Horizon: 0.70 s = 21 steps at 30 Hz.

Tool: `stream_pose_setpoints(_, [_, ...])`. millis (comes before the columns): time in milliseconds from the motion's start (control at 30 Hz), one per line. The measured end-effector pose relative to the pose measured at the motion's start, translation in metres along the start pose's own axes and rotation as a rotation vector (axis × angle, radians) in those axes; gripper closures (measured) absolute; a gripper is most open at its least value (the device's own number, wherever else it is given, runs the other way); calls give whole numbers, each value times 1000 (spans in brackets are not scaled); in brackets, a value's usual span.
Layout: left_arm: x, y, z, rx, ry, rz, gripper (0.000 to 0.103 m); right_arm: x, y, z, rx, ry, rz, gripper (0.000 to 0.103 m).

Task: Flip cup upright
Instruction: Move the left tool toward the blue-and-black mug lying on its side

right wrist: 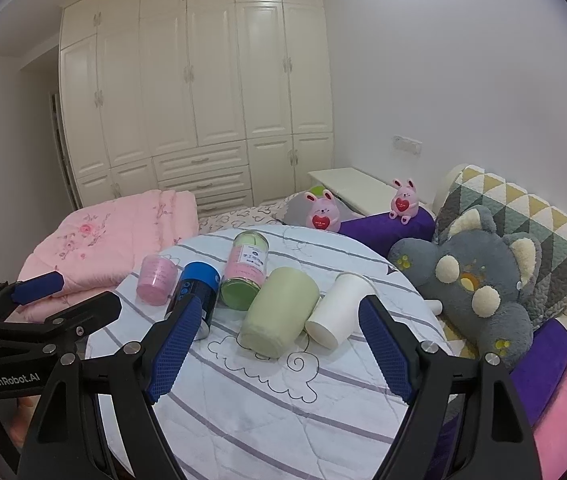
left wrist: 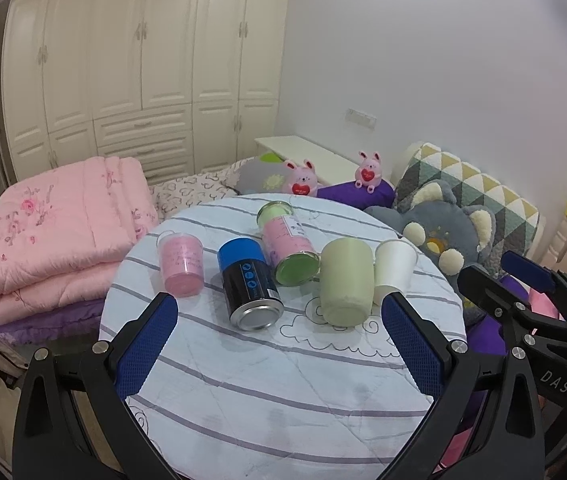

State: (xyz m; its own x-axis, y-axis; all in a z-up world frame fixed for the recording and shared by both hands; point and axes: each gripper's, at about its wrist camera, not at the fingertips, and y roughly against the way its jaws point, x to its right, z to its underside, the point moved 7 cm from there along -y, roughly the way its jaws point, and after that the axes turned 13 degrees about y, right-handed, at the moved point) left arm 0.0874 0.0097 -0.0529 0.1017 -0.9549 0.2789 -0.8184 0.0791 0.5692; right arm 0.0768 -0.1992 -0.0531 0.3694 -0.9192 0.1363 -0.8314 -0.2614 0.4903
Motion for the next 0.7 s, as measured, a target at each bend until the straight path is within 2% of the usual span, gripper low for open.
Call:
stream_pose_setpoints(333, [-6, -40, 2, -87, 17, -37, 0, 1, -31, 4, -46, -8, -17, 21])
stream_pose_setpoints(700, [-18, -114, 11, -231, 49, -99, 0, 8, -85, 14, -128, -31, -41, 21])
